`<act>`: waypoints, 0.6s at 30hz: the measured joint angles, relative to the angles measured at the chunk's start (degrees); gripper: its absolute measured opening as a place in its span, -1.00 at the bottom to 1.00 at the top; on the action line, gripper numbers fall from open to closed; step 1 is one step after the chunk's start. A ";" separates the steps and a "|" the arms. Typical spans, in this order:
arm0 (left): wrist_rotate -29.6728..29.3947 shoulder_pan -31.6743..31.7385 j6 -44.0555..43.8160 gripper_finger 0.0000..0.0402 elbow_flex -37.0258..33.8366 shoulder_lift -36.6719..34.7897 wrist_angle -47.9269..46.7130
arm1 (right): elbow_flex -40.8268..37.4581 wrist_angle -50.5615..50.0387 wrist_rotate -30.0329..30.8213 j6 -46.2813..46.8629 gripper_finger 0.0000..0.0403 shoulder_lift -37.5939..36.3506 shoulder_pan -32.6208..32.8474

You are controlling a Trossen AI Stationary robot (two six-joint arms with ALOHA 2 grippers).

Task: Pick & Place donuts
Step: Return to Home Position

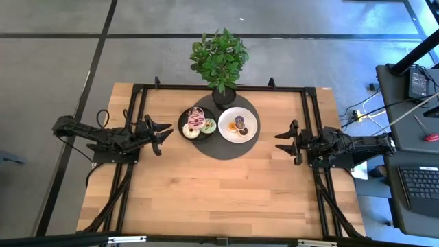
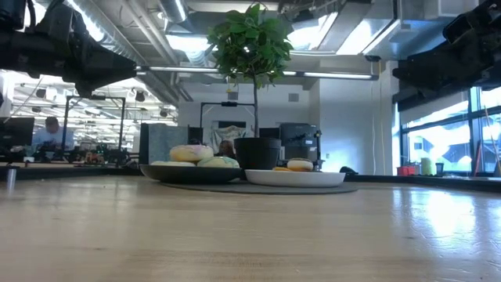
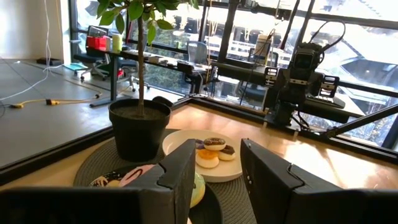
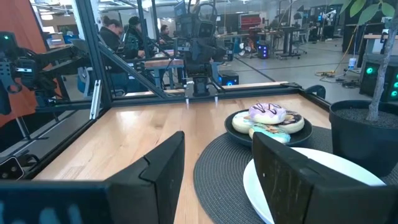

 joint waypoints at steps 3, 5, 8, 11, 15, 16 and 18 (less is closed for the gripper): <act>0.00 0.02 0.00 -0.38 0.00 0.00 0.00 | 0.00 0.00 0.00 0.00 -0.06 0.00 0.00; 0.00 0.02 -0.01 -0.39 0.00 0.00 0.00 | 0.00 0.00 0.00 0.00 -0.06 0.00 0.00; 0.00 0.01 -0.02 -0.40 0.00 0.00 0.00 | 0.00 0.02 0.00 0.00 -0.06 0.00 0.00; -0.02 0.02 -0.02 -0.40 0.00 0.00 0.00 | 0.00 0.02 0.00 0.00 -0.06 0.00 0.00; 0.00 0.00 -0.01 -0.39 0.00 0.00 0.00 | 0.00 0.02 0.00 0.00 -0.06 0.00 0.00; -0.02 0.02 0.00 -0.38 0.00 -0.02 0.00 | 0.00 0.02 0.00 0.00 -0.06 0.00 0.00; -0.02 0.02 0.00 -0.38 0.00 0.00 0.00 | 0.00 0.02 0.00 -0.02 -0.06 0.00 0.00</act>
